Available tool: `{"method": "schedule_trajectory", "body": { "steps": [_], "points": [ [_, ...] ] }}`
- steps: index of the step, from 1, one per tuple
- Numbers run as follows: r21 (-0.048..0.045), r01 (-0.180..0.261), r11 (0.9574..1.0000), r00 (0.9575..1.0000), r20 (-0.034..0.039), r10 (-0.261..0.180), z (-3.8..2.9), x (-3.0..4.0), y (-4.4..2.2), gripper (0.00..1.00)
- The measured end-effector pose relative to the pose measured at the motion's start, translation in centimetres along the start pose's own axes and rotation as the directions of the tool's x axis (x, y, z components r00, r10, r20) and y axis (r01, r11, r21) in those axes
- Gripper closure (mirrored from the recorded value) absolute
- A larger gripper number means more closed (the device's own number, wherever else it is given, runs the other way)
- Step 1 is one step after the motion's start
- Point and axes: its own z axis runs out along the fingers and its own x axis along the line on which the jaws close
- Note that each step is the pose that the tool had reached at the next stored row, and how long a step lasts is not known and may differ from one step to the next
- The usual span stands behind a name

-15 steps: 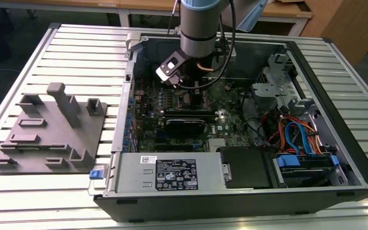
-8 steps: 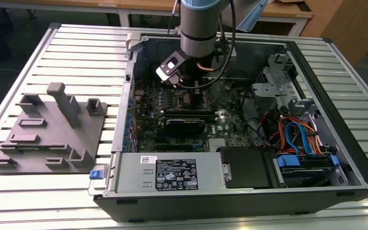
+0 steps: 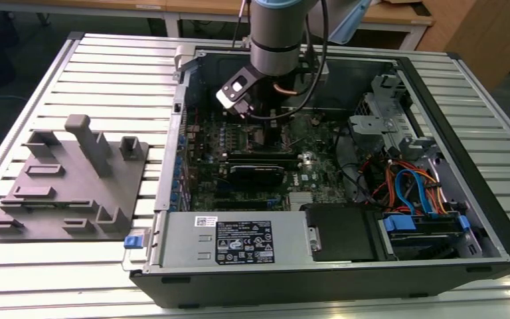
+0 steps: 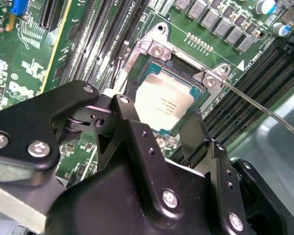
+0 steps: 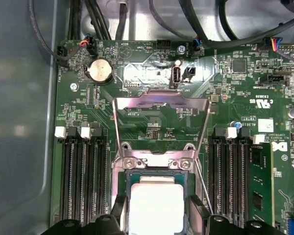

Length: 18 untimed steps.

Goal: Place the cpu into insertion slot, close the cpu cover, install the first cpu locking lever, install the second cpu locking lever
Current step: 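Place the cpu into insertion slot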

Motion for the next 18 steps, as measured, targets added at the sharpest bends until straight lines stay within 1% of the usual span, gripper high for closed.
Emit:
{"method": "schedule_trajectory", "body": {
  "steps": [5,6,7,8,9,10,13,14,15,16,18],
  "points": [
    [0.0002,0.000,1.0000,1.0000,0.0001,0.000,-0.78,0.01,0.04,0.38],
    [0.0002,0.000,1.0000,1.0000,0.0000,0.000,-0.89,0.01,0.05,0.40],
    [0.0001,0.000,1.0000,1.0000,-0.0001,0.000,-0.98,0.01,0.06,0.46],
    [0.0002,0.000,1.0000,1.0000,0.0000,0.000,-1.08,0.01,0.06,0.46],
    [0.0002,0.000,1.0000,1.0000,0.0000,0.000,-1.13,0.02,0.07,0.53],
    [0.0001,0.000,1.0000,1.0000,-0.0001,0.000,-1.16,0.02,0.07,0.53],
    [0.0000,0.000,1.0000,1.0000,-0.0003,0.000,-1.17,0.02,0.07,0.70],
    [0.0001,0.000,1.0000,1.0000,-0.0001,0.000,-1.18,0.02,0.07,0.70],
    [0.0001,0.000,1.0000,1.0000,0.0000,0.000,-1.19,0.02,0.07,0.76],
    [0.0001,0.000,1.0000,1.0000,0.0000,0.000,-1.19,0.02,0.07,0.76],
    [0.0001,0.000,1.0000,1.0000,0.0000,0.000,-1.19,0.02,0.07,0.87]
  ]
}}
